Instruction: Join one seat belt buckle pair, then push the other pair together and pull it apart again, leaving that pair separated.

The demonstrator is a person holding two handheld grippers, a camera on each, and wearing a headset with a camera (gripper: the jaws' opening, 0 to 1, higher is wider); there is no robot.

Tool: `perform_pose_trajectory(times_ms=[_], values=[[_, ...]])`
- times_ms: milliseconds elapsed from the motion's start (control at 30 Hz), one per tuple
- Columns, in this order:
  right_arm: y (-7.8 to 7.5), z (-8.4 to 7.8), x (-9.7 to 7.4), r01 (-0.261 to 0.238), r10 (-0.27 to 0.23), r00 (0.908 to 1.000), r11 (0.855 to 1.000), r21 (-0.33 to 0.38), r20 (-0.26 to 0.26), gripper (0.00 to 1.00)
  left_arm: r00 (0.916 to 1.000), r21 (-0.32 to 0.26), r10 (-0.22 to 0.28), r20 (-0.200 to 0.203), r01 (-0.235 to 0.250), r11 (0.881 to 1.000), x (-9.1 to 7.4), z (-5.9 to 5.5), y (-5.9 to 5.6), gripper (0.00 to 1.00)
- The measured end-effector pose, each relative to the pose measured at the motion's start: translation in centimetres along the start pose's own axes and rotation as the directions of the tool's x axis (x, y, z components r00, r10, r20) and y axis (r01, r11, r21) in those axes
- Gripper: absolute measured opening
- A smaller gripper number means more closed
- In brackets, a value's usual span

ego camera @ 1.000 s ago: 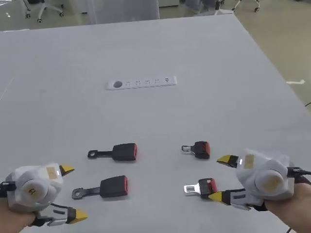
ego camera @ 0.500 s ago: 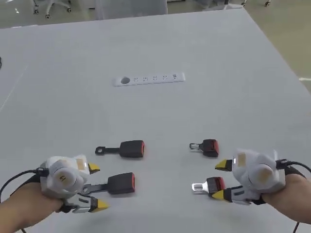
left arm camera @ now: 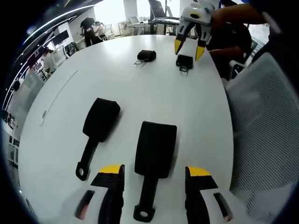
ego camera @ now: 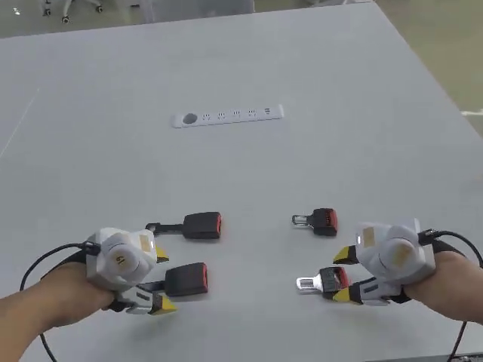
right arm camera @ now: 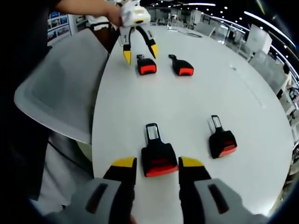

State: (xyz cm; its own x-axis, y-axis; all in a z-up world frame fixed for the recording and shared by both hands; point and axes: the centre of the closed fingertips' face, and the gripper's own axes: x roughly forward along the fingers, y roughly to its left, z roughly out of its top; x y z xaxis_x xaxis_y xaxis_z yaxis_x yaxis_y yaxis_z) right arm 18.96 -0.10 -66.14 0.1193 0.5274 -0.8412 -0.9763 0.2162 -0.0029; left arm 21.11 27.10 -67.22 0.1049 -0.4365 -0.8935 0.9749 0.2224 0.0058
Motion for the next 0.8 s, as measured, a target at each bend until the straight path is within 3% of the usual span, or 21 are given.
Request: perform_pose_trajectory(times_ms=[233, 300, 467, 600, 800], values=[[-0.2, -0.2, 0.8, -0.006, 0.005, 0.9995, 1.0, -0.023, -0.032, 0.34, 1.0, 0.037, -0.002, -0.008, 0.003, 0.999, 0.8, 0.6, 0.3, 0.47], [-0.1, -0.3, 1.1, -0.012, 0.01, 0.9991, 0.999, -0.044, -0.042, 0.34, 0.9996, 0.058, -0.005, -0.029, 0.007, 0.998, 1.0, 0.4, 0.3, 0.47], [-0.2, -0.1, 1.4, -0.011, 0.009, 0.9991, 0.998, -0.061, -0.04, 0.33, 0.9992, 0.087, 0.0, -0.041, 0.004, 0.996, 1.3, 0.6, 0.5, 0.43], [-0.3, -0.2, 1.5, -0.007, 0.004, 0.9989, 0.998, -0.066, -0.046, 0.33, 0.9976, 0.173, -0.023, -0.065, 0.034, 0.984, 1.3, 0.6, 0.1, 0.35], [-0.3, -0.4, 1.6, -0.009, 0.004, 0.9984, 0.995, -0.099, -0.057, 0.32, 0.9962, 0.184, -0.037, -0.079, 0.051, 0.982, 1.4, 0.7, 0.2, 0.33]])
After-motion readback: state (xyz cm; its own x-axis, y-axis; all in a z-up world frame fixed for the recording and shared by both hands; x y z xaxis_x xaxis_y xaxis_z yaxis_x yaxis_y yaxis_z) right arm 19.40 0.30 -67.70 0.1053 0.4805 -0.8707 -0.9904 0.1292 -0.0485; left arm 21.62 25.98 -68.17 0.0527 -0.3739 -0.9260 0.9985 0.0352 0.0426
